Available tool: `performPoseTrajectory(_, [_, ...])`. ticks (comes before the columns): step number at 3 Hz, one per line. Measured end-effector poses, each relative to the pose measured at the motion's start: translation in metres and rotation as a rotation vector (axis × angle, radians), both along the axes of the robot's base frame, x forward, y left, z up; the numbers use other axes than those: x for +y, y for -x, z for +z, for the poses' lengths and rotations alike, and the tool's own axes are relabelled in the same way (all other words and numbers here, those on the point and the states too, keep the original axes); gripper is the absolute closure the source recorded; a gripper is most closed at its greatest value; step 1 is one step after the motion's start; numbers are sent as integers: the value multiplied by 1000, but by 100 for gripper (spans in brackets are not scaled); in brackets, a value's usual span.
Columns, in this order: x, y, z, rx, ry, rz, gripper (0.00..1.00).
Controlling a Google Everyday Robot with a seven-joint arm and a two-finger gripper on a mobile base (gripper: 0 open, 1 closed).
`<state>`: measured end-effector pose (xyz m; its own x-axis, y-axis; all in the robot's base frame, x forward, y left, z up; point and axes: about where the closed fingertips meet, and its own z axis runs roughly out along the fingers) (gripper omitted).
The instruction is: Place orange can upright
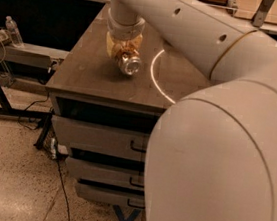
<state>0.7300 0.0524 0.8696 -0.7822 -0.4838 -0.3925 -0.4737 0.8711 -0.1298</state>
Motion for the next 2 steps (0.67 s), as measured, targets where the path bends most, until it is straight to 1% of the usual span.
performPoseTrajectory(1, [-8, -4, 30, -89, 12, 9, 100])
performPoseTrajectory(2, [-20, -4, 72, -222, -18, 73, 100])
